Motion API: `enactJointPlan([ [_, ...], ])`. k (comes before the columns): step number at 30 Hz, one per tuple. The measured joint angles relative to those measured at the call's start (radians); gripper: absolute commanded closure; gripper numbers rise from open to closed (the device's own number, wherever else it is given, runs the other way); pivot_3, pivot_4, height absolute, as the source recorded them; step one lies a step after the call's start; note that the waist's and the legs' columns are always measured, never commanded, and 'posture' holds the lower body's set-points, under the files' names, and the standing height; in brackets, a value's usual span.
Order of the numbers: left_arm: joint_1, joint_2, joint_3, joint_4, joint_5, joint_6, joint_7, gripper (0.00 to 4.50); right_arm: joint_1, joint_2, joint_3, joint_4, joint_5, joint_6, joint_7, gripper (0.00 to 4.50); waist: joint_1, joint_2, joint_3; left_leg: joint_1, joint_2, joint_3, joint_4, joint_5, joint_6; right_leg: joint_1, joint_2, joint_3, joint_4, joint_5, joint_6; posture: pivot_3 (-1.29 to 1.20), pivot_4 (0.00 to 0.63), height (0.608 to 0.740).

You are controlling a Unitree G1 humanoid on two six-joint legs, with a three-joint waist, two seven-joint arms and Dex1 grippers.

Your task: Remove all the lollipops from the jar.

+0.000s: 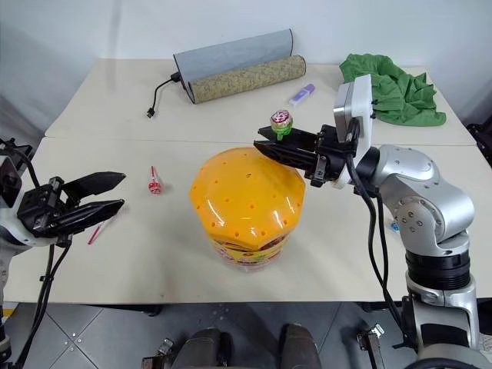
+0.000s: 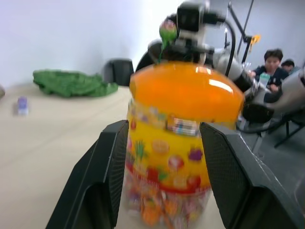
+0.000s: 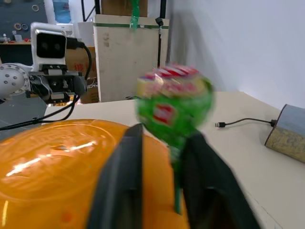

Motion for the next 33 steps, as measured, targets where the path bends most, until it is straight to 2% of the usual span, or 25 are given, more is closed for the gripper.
enactJointPlan([
  [5, -0.063, -0.012, -0.010, -0.009, -0.052, 0.023, 0.032, 1.98, 0.000, 0.000, -0.014, 0.027, -0.001, -0.002, 0.024, 4.44, 0.000, 0.000, 0.000, 0.000, 0.000, 0.000, 0.000, 0.000, 0.000, 0.000, 0.000, 0.000, 0.000, 0.000, 0.000, 0.00, 0.150, 0.740],
  [9, -0.129, -0.016, -0.059, -0.015, -0.059, 0.030, 0.025, 1.98, -0.027, -0.012, -0.122, 0.039, 0.090, 0.027, -0.006, 4.44, 0.004, 0.000, 0.000, -0.001, -0.001, 0.000, 0.000, 0.000, 0.000, 0.000, 0.000, 0.000, 0.000, 0.000, 0.000, 0.00, 0.150, 0.740],
  [13, -0.169, -0.006, -0.123, -0.012, -0.043, 0.029, -0.037, 1.98, -0.006, -0.187, -0.292, 0.098, 0.132, 0.096, -0.046, 4.44, 0.013, 0.000, 0.000, -0.003, -0.002, 0.001, 0.001, 0.000, 0.000, 0.001, 0.000, -0.002, -0.001, 0.000, 0.000, 0.00, 0.150, 0.740],
  [16, -0.192, 0.009, -0.171, -0.007, -0.008, 0.016, -0.102, 1.98, 0.181, -0.398, -0.391, 0.185, 0.021, 0.111, -0.028, 4.44, 0.028, 0.000, 0.000, -0.003, -0.002, 0.006, 0.000, 0.000, 0.000, 0.001, 0.000, -0.003, -0.003, 0.000, 0.000, 0.00, 0.150, 0.740],
  [20, -0.208, 0.023, -0.208, 0.004, 0.034, -0.009, -0.168, 1.98, 0.478, -0.522, -0.378, 0.272, -0.229, 0.070, -0.056, 4.44, 0.026, 0.001, 0.000, 0.000, -0.001, 0.013, -0.001, 0.000, 0.001, 0.000, 0.000, 0.001, -0.003, 0.000, 0.000, 0.00, 0.150, 0.740],
  [23, -0.209, 0.025, -0.218, 0.054, 0.071, -0.031, -0.201, 1.98, 0.613, -0.475, -0.324, 0.342, -0.383, 0.009, -0.109, 4.44, 0.015, 0.002, -0.001, 0.002, -0.001, 0.018, -0.001, 0.000, 0.001, -0.001, 0.000, 0.004, -0.004, 0.000, 0.000, 0.00, 0.150, 0.740],
  [28, -0.208, 0.012, -0.254, 0.093, 0.140, -0.076, -0.210, 1.98, 0.639, -0.352, -0.252, 0.356, -0.453, -0.092, -0.132, 4.44, 0.000, 0.004, -0.001, 0.002, 0.000, 0.017, -0.001, 0.001, 0.001, -0.001, 0.001, 0.005, -0.003, 0.000, 0.000, 0.00, 0.150, 0.740],
  [29, -0.208, 0.012, -0.254, 0.099, 0.152, -0.082, -0.209, 1.98, 0.635, -0.340, -0.251, 0.356, -0.457, -0.097, -0.134, 3.92, 0.002, 0.004, -0.001, 0.002, 0.000, 0.017, -0.001, 0.001, 0.001, -0.001, 0.001, 0.005, -0.003, 0.000, 0.000, 0.00, 0.150, 0.740],
  [33, -0.185, 0.025, -0.252, 0.133, 0.207, -0.103, -0.191, 1.98, 0.648, -0.317, -0.270, 0.353, -0.444, -0.126, -0.092, 2.68, 0.006, 0.004, -0.001, 0.001, 0.000, 0.016, -0.001, 0.001, 0.001, -0.001, 0.001, 0.004, -0.003, 0.000, 0.000, 0.00, 0.150, 0.740],
])
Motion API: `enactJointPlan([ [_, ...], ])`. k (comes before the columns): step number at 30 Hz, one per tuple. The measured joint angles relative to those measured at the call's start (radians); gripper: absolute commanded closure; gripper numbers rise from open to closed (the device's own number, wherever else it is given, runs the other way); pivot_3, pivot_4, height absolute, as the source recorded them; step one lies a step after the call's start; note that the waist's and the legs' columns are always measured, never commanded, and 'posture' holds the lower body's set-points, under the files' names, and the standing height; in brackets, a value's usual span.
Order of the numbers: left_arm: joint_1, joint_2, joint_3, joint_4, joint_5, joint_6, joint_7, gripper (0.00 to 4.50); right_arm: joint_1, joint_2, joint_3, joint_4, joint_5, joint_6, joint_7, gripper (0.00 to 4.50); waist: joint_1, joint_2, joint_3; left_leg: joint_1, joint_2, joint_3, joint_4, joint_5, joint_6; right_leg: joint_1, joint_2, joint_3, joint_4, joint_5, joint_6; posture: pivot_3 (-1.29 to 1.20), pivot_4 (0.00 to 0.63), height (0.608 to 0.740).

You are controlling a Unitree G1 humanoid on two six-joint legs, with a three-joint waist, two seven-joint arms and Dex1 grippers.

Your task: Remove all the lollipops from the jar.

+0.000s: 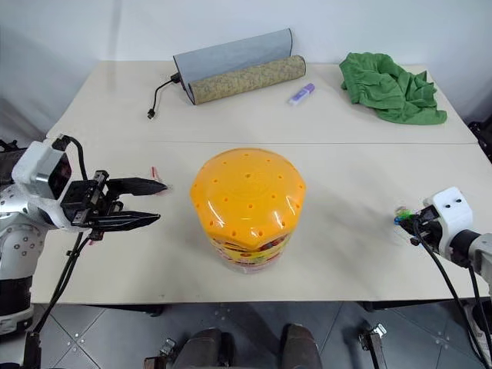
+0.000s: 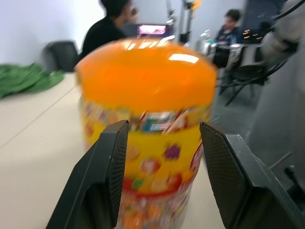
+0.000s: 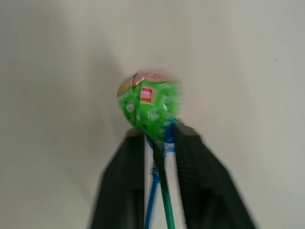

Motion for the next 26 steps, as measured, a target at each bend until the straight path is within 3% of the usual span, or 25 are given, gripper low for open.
enactJointPlan([
  [8, 0.008, 0.026, 0.006, 0.119, 0.115, -0.031, 0.078, 1.98, 0.067, 0.122, -0.204, -0.116, 0.198, -0.197, 0.223, 0.01, 0.013, 0.000, 0.000, 0.000, 0.000, 0.000, 0.000, 0.000, 0.000, 0.000, 0.000, 0.000, 0.000, 0.000, 0.000, 0.00, 0.150, 0.740],
  [16, 0.141, 0.031, 0.075, 0.203, 0.228, -0.143, 0.159, 1.98, 0.161, 0.112, -0.246, -0.468, 0.353, -0.230, 0.374, 0.01, 0.014, 0.000, 0.000, 0.001, 0.001, -0.001, -0.001, -0.001, 0.000, 0.000, 0.000, 0.000, 0.000, 0.000, 0.000, 0.00, 0.150, 0.740],
  [20, 0.295, 0.018, 0.147, 0.125, 0.246, -0.188, 0.209, 1.98, 0.231, 0.174, -0.192, -0.564, 0.323, -0.323, 0.421, 0.01, 0.016, -0.001, 0.000, 0.001, 0.000, 0.000, -0.001, -0.001, 0.000, 0.001, -0.001, 0.000, -0.001, 0.000, 0.000, 0.00, 0.150, 0.740],
  [26, 0.504, -0.024, 0.200, 0.019, 0.266, -0.230, 0.260, 1.98, 0.320, 0.259, -0.165, -0.537, 0.209, -0.502, 0.440, 0.01, 0.022, -0.002, -0.001, 0.002, 0.000, 0.000, -0.001, -0.001, 0.000, 0.002, -0.001, 0.000, -0.001, 0.000, 0.000, 0.00, 0.150, 0.740],
])
